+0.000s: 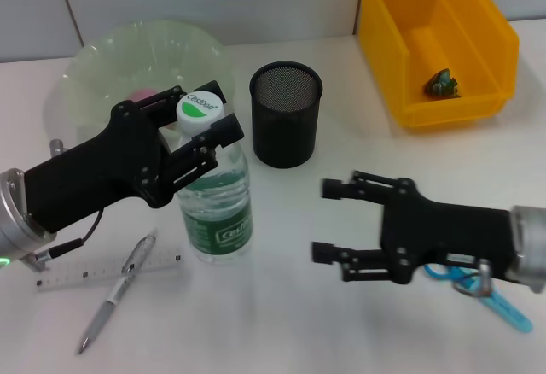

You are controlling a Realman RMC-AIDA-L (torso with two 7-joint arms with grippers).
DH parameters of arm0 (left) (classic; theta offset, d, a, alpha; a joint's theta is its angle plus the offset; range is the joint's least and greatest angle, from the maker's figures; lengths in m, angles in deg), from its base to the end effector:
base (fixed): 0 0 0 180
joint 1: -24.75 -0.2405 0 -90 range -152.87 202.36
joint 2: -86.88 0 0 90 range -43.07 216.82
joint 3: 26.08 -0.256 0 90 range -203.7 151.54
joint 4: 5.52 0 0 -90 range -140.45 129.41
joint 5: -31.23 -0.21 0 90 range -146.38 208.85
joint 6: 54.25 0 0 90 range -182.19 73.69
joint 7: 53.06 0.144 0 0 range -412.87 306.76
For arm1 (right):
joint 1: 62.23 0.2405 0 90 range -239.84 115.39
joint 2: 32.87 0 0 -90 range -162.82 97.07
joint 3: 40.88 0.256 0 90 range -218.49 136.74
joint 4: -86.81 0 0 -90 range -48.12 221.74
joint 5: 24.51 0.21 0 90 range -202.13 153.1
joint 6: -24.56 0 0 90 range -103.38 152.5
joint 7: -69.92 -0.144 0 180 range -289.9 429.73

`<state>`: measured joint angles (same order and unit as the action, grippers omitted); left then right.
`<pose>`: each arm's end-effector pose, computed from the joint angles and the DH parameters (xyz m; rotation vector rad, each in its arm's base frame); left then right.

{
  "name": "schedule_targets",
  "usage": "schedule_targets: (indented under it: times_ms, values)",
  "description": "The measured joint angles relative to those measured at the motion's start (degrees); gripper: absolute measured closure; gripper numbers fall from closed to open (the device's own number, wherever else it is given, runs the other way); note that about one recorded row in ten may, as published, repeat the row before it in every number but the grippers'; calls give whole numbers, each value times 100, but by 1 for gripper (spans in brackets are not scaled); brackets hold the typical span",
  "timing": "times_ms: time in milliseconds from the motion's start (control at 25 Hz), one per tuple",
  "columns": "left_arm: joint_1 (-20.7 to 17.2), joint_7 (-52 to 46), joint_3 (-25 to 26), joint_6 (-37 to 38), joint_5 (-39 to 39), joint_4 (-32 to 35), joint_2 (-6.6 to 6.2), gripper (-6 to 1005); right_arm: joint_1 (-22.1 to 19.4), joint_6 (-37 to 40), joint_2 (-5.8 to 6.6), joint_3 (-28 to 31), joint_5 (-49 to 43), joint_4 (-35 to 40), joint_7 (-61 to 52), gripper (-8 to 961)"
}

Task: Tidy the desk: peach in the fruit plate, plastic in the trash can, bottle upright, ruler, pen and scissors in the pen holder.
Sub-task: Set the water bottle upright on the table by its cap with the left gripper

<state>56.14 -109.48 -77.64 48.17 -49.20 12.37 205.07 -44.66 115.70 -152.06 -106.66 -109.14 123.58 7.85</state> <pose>-0.2145 0.3028 -0.0109 -2.5271 -0.2778 -1.4397 0.2545 0.2712 -0.0272 -2.7057 0.3378 1.0097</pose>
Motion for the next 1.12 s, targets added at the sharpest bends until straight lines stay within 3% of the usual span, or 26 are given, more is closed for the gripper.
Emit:
schedule_targets:
  times_ms: [240, 1120]
  values:
    - [-7, 199, 92, -171, 4, 69, -6, 551, -561, 33, 2, 239, 5, 360, 0, 121]
    - [12, 1017, 624, -1276, 20, 126, 1, 552, -623, -23, 7, 251, -48, 322, 1, 121]
